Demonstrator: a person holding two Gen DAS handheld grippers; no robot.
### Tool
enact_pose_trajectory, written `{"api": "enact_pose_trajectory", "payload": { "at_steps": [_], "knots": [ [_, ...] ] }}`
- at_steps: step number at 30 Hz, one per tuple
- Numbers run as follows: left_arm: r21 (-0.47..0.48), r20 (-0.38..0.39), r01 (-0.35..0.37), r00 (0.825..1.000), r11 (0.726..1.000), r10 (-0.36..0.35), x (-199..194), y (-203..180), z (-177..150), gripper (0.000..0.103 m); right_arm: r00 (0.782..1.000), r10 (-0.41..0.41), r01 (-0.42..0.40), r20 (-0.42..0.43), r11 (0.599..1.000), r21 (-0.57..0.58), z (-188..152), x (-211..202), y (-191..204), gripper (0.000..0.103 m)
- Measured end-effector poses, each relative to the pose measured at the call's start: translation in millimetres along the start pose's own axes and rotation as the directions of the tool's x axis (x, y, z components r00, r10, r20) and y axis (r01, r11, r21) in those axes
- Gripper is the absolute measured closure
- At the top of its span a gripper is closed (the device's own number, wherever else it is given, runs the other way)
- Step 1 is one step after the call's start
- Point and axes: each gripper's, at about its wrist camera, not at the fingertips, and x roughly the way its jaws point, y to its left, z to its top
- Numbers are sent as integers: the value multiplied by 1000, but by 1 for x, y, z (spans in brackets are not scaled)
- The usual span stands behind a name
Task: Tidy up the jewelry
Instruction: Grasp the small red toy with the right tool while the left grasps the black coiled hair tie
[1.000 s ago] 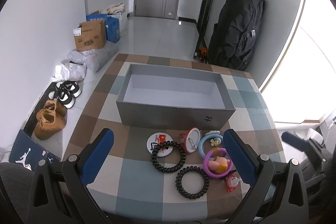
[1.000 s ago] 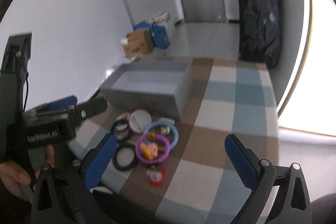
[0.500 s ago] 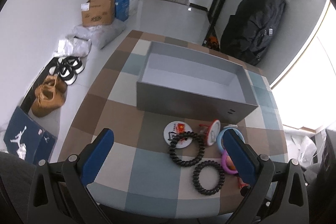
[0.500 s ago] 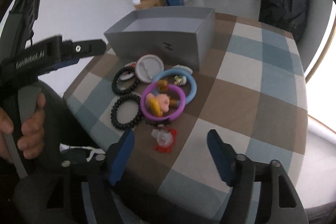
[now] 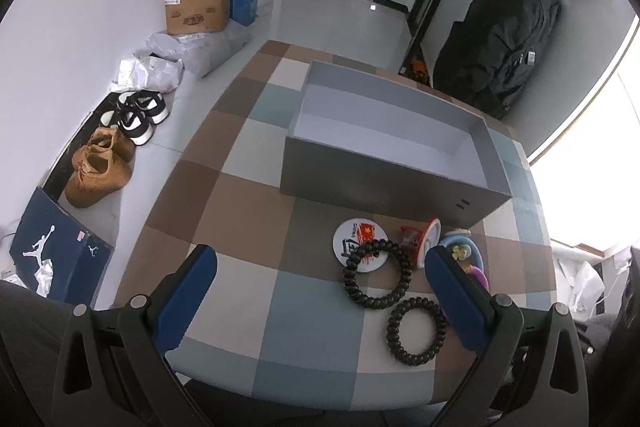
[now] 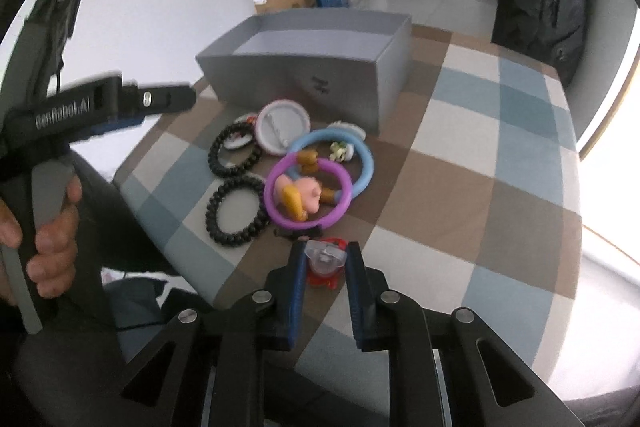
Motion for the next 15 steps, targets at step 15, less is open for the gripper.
{"api": "enact_pose_trajectory", "payload": {
  "at_steps": [15],
  "knots": [
    [113,-139,61,989,992,-45,9,-23,-28,2,994,-7,-13,105,982,188,10,-24,-41,85]
  ]
}}
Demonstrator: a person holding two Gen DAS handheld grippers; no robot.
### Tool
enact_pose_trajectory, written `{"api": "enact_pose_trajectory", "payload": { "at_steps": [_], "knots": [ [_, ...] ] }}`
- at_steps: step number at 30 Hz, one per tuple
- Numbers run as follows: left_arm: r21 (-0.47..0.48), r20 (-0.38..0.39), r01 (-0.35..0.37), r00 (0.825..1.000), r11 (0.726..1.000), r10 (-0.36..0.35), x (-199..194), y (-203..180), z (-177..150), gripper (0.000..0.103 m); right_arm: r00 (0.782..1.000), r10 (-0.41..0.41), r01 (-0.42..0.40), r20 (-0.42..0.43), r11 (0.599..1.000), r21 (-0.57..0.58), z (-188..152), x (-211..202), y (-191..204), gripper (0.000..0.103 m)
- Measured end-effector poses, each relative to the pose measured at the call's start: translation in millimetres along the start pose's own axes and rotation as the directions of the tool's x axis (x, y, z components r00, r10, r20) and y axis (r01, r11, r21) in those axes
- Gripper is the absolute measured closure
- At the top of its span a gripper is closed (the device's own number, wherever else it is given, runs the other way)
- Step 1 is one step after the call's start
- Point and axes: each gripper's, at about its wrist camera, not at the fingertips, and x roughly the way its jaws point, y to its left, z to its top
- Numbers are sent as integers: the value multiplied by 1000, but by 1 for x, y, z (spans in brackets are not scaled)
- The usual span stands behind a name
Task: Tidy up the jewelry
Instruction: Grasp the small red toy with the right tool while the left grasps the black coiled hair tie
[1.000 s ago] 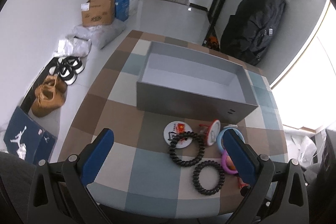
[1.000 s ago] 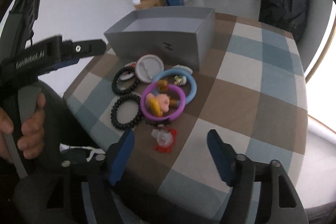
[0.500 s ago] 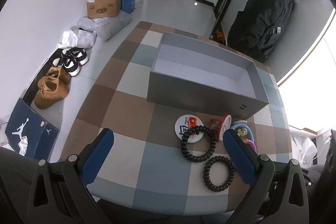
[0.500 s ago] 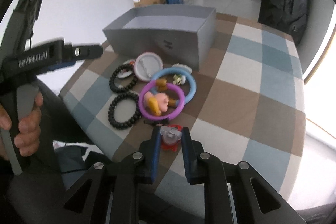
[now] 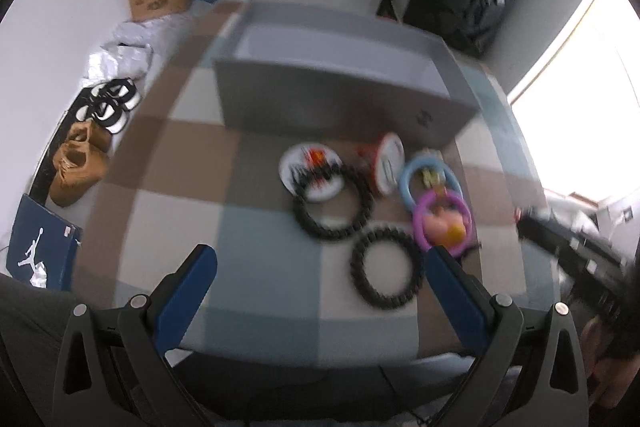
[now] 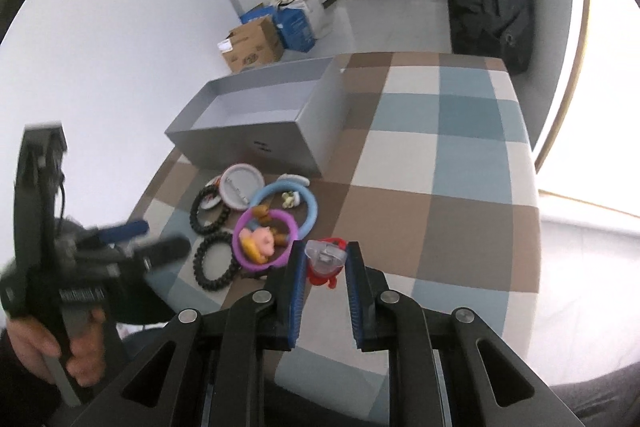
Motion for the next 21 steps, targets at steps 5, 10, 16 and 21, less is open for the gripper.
{"api": "enact_pose_trajectory", "payload": {
  "at_steps": [5,10,16,21],
  "knots": [
    [84,-37,9,999,996,-6,5,-15,-6,2,1000,8,-8,22,1000,10,-1,-6,-2,85],
    [123,-59,-9,998,992,16,10,-20,-9,2,999,16,-17,40,1000,15,0,-12,-3,85],
    [178,-52,-60,996,982,71,17,-33,-12,11,998,26,-27,56,999,24,0,-17,-6,85],
    [216,-27,-65,997,974,73,13,-40,-12,41,998,29,-31,64,999,27,-1,-20,-8,85]
  ]
}}
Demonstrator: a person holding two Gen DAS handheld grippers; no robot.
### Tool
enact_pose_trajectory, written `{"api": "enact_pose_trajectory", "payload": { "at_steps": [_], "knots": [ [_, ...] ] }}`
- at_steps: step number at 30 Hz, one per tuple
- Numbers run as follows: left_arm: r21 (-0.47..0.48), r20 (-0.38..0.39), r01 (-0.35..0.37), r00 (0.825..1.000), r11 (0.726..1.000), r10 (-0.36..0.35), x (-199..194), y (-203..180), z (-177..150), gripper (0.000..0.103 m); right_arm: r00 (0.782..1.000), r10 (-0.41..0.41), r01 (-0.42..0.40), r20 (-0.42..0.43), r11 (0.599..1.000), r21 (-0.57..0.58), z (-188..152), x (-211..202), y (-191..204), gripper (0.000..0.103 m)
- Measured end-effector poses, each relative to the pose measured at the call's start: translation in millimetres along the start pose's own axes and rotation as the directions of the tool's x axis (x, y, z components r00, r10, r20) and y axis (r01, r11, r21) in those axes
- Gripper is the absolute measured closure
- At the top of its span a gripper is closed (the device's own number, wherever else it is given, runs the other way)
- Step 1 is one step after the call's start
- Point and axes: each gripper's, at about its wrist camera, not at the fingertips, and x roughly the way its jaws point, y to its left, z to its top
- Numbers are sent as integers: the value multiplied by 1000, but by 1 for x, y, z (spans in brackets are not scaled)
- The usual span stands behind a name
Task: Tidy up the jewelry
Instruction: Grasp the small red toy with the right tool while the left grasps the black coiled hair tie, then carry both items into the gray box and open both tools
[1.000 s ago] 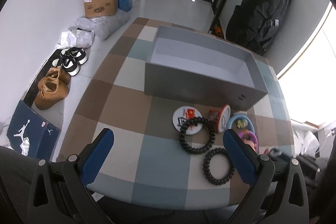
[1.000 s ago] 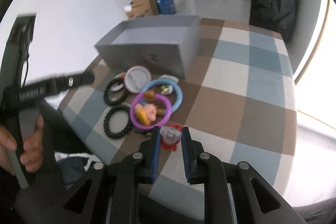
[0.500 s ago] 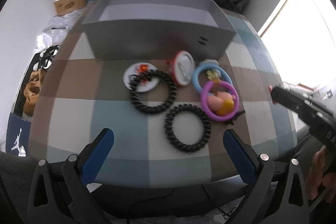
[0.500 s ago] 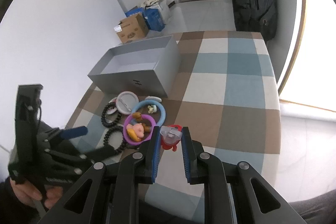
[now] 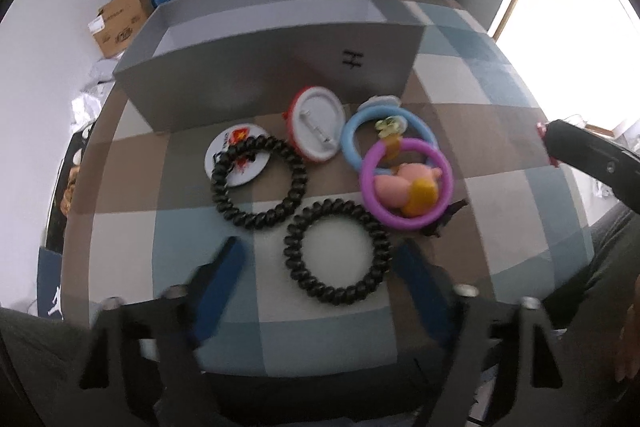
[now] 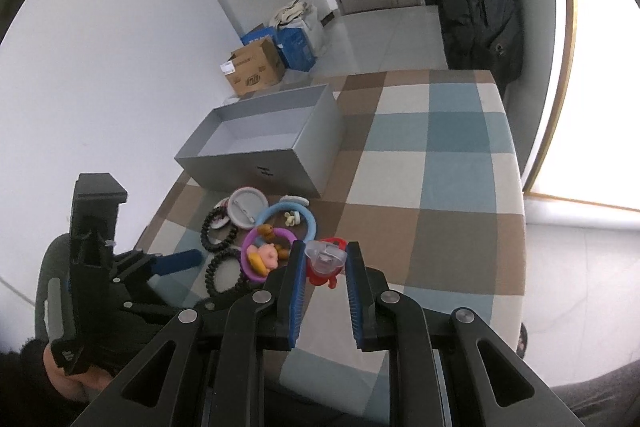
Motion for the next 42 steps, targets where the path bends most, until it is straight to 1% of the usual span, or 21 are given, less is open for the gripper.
{"api": "enact_pose_trajectory", "payload": {
  "at_steps": [1,2,5,9,12,16,22,25,28,30,35,38,41,42],
  "knots": [
    [10,4,7,1000,1000,-7,-1,-1,0,51,1000,0,0,2,1000,1,0,0,0,85],
    [21,8,11,1000,1000,-11,-3,-3,0,58,1000,3,-3,1,1000,1,0,-1,0,85],
    [37,4,23,1000,999,-23,-2,-4,1,61,1000,4,-4,2,1000,2,0,-2,0,85],
    [18,-15,65,998,998,-65,-3,1,1,63,1000,1,-1,6,1000,7,1,-1,-1,85],
    [-8,-38,118,992,993,-118,-4,8,3,63,1000,-1,1,10,1000,17,1,-1,-1,85],
    [-47,-63,164,984,985,-167,-7,17,2,63,1000,-7,7,15,1000,11,2,1,4,85],
    [-83,-73,179,980,980,-185,-13,29,-4,63,999,-23,23,26,1000,-14,5,5,14,85],
    [-122,-54,204,976,971,-212,-17,39,-3,63,999,-25,26,41,999,-19,8,6,18,85],
    [-162,-18,230,972,960,-236,-25,50,0,63,998,-24,26,62,999,-27,11,4,22,85],
    [-183,21,252,967,950,-253,-33,57,5,63,998,-13,15,69,999,-29,15,4,25,85],
    [-213,133,306,950,928,-282,-57,69,30,63,997,2,0,78,1000,-30,30,6,27,85],
    [-226,167,334,939,915,-302,-63,74,53,63,997,25,-22,74,999,-42,46,7,32,85],
    [-219,182,334,937,917,-297,-63,75,69,63,995,51,-47,88,997,-54,65,8,37,85],
    [-212,186,326,939,921,-289,-62,77,65,63,994,62,-57,94,997,-59,75,11,40,85]
  ]
}}
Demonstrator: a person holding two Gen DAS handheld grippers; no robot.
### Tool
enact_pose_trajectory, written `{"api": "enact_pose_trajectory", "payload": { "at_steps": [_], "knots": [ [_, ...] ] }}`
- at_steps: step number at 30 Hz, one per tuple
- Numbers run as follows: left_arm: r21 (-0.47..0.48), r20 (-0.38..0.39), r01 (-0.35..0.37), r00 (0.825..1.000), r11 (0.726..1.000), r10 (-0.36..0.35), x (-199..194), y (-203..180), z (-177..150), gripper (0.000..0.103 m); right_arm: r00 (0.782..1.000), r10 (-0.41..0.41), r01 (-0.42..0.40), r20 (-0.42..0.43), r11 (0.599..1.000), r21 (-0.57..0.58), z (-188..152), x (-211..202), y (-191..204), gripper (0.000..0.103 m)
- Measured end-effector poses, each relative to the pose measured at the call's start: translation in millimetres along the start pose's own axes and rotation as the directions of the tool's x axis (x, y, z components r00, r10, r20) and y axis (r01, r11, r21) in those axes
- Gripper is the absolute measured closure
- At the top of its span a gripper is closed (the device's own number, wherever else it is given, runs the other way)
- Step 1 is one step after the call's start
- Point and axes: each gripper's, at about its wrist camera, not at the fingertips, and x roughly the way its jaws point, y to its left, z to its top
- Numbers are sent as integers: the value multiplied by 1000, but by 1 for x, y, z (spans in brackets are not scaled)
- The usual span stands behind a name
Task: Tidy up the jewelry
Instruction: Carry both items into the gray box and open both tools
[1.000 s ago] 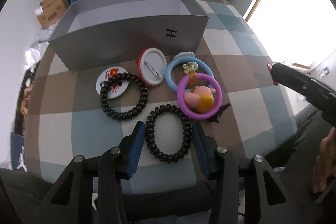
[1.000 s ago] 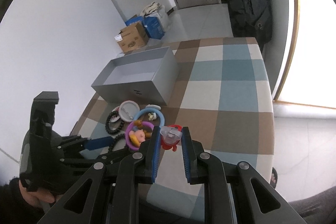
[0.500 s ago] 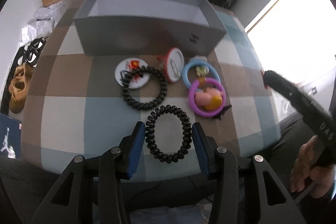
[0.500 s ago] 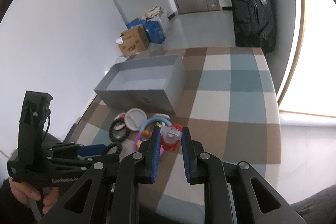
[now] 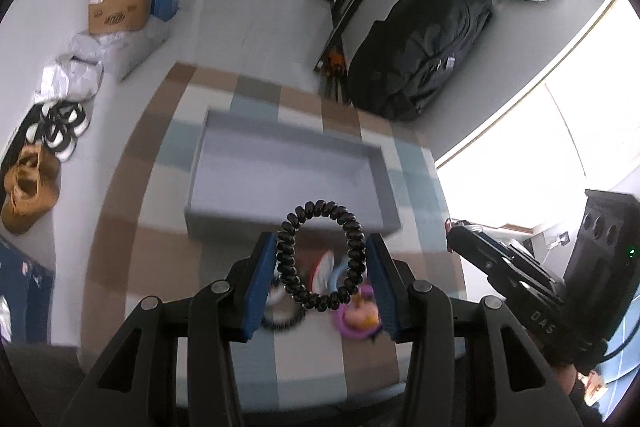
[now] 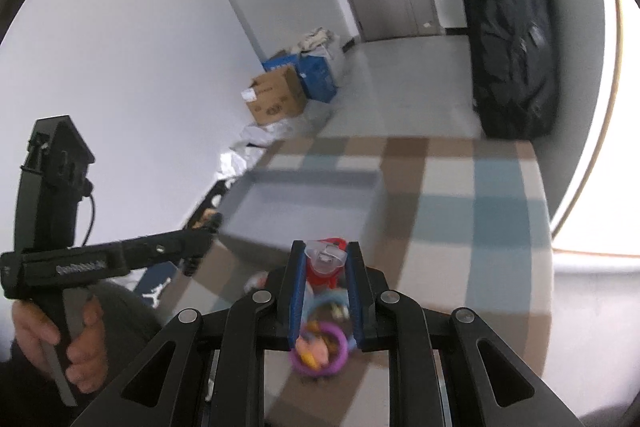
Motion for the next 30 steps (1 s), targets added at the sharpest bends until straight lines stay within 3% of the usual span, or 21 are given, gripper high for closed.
{"api": "enact_pose_trajectory", "payload": {
  "at_steps": [5,10,19,26,29,30],
  "knots": [
    [4,-7,-19,1000,1000,19,13,13,21,63,999,37,-37,-5,999,-33,31,24,8,85],
    [5,-36,-31,999,1000,31,35,23,40,63,996,58,-61,-61,997,-40,48,61,4,85],
    [-40,-115,11,993,999,-16,63,39,44,63,983,101,-96,-153,995,40,46,104,-19,85],
    [-45,-115,53,992,998,-57,65,39,47,58,972,157,-138,-176,984,114,48,116,-31,83],
    [-35,-112,59,992,998,-63,67,38,48,56,973,169,-150,-155,981,127,50,111,-35,74],
    [-20,-106,55,993,998,-57,66,37,48,54,974,172,-153,-145,979,131,50,106,-36,61]
  ]
}}
